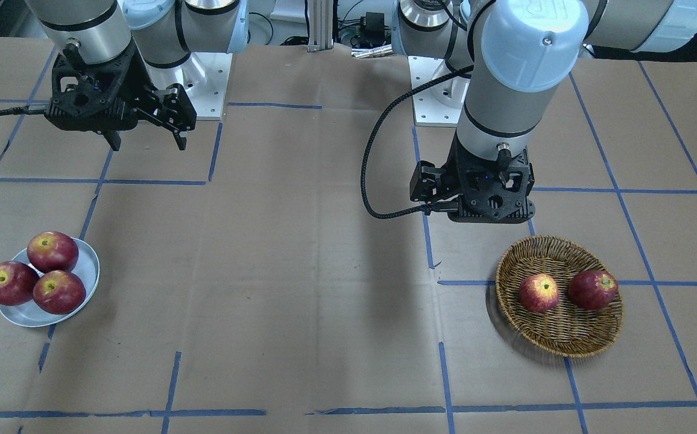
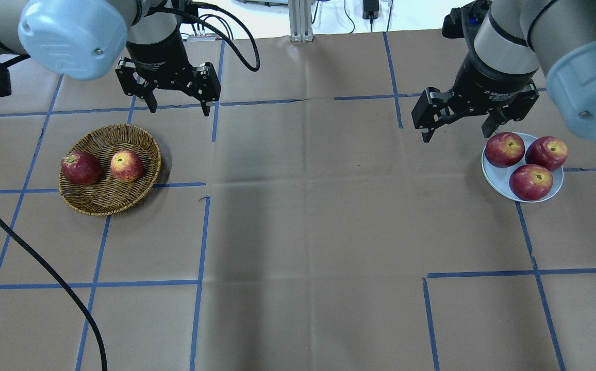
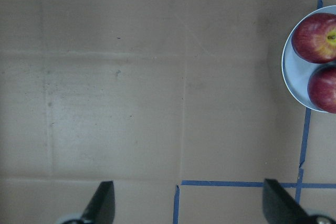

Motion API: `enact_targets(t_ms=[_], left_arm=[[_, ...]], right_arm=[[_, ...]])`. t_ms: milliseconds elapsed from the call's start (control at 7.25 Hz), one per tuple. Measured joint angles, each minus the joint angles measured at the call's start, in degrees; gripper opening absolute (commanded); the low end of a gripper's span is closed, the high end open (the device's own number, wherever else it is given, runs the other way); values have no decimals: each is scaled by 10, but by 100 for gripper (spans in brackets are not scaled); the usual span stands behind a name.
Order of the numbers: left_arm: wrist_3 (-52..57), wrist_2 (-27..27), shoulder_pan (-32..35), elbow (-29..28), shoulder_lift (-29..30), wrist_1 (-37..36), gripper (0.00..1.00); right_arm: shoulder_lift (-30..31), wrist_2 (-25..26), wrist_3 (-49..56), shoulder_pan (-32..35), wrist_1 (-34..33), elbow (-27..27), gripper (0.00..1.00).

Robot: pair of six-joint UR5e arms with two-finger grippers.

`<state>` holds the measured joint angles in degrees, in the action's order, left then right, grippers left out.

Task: Transfer apple from basket to plate
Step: 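Lower the left gripper over the yellow-red apple in the basket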

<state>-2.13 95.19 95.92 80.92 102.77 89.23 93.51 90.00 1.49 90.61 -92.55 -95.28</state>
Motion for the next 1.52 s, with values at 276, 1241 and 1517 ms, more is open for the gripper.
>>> enact_targets(t_ms=[276,1241,1517], left_arm=[[12,0,-19,2,10,3,99],[112,-5,-228,21,142,-58,92],[113,-5,-229,48,156,-104,92]], right_arm=[[0,0,0,0,0,0,100],[0,1,0,0,0,0,100],[0,0,0,0,0,0,100]])
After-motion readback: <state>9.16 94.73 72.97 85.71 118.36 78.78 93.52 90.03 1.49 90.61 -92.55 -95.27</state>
